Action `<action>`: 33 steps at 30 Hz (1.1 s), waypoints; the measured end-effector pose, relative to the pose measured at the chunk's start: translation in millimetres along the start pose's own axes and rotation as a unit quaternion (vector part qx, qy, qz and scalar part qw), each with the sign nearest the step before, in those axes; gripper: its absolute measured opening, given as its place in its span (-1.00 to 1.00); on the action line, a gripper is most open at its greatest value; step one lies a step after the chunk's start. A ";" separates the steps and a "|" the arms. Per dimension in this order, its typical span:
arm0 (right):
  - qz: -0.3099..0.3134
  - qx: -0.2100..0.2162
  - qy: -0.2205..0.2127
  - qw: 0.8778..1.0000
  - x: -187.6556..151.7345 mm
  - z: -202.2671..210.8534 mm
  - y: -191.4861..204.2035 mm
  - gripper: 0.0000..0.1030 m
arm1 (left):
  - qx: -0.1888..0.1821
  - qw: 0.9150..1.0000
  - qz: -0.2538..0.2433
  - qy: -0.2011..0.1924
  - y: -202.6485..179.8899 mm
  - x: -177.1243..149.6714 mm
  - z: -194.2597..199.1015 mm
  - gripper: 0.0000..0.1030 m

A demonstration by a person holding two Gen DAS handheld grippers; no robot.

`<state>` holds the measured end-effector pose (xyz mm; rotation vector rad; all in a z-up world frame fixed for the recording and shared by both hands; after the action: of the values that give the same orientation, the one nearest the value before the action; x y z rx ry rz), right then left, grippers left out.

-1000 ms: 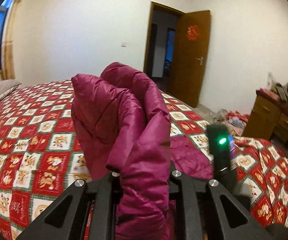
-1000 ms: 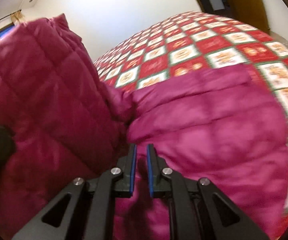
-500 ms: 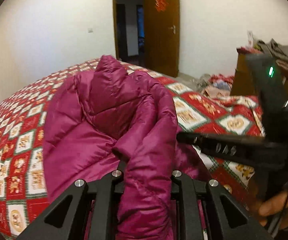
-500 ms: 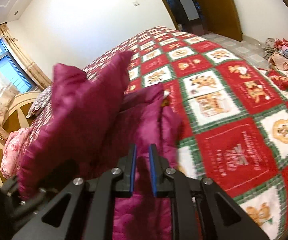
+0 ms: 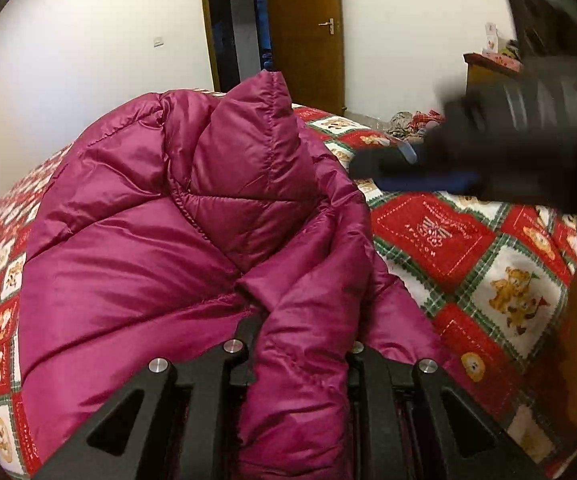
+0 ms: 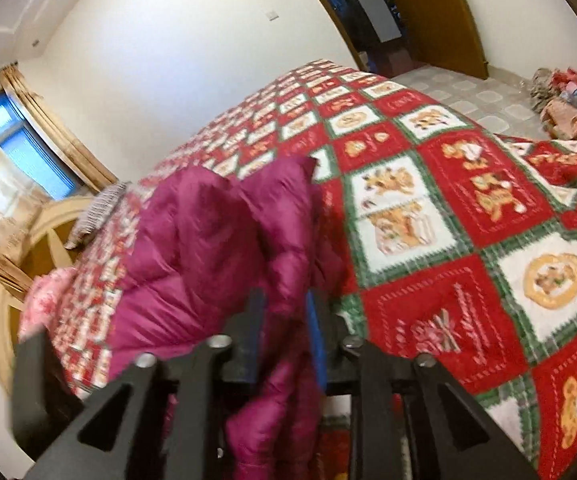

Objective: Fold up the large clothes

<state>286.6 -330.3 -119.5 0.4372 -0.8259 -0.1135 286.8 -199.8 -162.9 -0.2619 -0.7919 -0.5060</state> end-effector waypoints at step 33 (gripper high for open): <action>0.064 -0.010 -0.008 0.998 87.3 19.1 74.9 -0.30 | 0.105 0.984 0.144 -0.006 150.4 85.9 50.5 0.50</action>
<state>326.5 -292.0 -16.9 0.3631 -0.8661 -0.0073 385.9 -80.0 -71.2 -0.1800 -0.7977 -0.1466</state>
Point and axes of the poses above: each gripper's, at about its wrist camera, not at the fingertips, and z roughly against the way its jaws point, y to its left, x to its top, the point moved 1 cm from there along -z, roughly the way its jaws point, and after that the axes turned 8 degrees about z, right-handed, at the moved point
